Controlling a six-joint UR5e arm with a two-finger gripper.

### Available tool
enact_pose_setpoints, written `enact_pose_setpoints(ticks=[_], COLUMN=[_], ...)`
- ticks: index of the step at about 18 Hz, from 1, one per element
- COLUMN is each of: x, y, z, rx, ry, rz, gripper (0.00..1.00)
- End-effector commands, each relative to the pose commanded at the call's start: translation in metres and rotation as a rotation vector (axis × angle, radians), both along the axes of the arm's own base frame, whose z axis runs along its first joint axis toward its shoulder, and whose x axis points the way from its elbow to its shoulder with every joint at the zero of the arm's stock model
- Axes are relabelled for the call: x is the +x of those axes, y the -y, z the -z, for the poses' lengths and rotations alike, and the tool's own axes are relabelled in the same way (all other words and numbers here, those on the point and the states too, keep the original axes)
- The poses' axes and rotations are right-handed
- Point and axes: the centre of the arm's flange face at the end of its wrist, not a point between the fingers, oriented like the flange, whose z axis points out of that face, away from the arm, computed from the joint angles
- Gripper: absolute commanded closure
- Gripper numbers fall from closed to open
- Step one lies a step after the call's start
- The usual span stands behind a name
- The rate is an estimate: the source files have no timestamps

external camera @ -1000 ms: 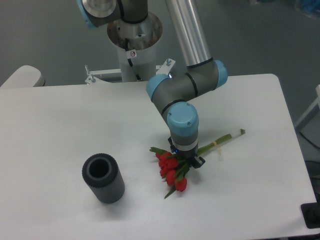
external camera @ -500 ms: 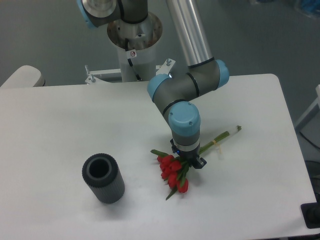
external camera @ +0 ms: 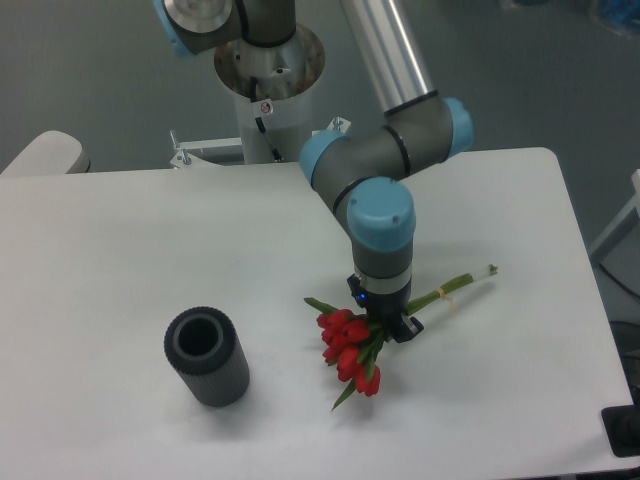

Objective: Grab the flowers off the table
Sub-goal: 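Lift the grasped tulip bunch up off the table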

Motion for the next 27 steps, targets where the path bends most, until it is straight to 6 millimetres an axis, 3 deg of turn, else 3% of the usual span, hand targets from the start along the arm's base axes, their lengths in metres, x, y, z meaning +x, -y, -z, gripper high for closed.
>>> enact_pose_setpoints(ticks=[5, 12, 20, 27], x=[-0.004, -0.014, -0.028, -0.041], y=[-0.016, -0.018, -0.012, -0.001], z=[-0.051, -0.093, -0.123, -0.129], rx=[0.218, 0.455, 0.612, 0.661], ry=[0.066, 0.235, 0.426, 0.468], rz=[0.018, -0.076, -0.227, -0.248], gripper=[0.67, 0.68, 0.68, 0.68])
